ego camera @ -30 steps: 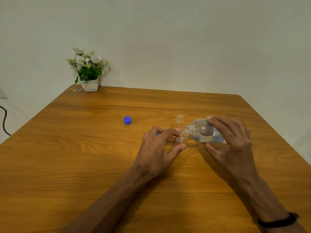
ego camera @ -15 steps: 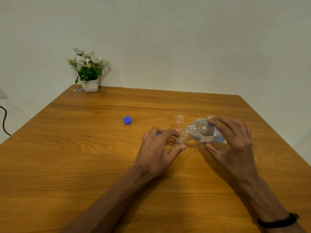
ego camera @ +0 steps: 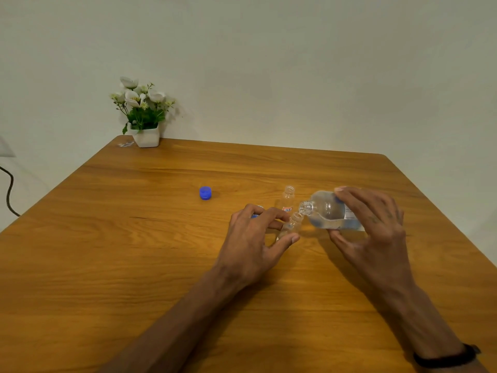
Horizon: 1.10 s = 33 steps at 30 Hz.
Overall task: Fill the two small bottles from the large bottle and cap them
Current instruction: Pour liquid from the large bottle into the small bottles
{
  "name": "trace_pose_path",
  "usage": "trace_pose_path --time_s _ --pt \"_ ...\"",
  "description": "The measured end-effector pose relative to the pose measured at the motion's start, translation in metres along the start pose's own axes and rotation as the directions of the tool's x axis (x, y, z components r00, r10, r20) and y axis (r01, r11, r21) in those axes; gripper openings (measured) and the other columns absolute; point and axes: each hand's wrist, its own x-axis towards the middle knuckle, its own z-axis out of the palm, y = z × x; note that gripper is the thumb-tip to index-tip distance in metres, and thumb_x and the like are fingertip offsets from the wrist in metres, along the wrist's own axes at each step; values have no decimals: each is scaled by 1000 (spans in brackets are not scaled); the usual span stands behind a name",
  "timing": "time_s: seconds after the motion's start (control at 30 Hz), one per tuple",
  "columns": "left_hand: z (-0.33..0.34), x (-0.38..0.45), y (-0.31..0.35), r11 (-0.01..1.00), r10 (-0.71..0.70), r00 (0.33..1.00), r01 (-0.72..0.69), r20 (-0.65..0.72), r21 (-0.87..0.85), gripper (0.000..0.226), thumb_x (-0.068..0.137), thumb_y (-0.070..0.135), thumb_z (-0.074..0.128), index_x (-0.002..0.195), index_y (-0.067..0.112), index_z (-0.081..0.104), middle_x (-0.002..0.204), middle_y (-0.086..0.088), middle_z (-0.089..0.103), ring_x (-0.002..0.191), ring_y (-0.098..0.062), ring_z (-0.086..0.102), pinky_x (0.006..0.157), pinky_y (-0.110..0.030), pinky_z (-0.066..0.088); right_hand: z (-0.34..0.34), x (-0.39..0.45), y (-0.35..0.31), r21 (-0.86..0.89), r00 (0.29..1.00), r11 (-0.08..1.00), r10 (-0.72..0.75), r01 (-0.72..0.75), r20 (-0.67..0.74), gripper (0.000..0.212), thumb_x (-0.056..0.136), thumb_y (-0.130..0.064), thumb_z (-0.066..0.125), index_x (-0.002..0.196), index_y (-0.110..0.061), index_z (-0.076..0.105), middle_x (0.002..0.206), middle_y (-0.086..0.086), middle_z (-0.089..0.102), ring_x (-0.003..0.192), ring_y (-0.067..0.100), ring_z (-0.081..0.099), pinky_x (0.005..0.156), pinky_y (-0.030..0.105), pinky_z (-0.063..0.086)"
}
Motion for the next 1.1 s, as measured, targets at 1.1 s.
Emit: trace_pose_path --time_s 1.1 --pt "-2 -1 2 1000 -8 1000 8 11 -14 44 86 63 65 120 36 67 103 23 74 124 -3 53 111 -41 37 -3 1 -5 -5 1000 1000 7 -7 -9 83 66 -7 98 142 -10 63 140 11 66 129 37 57 105 60 45"
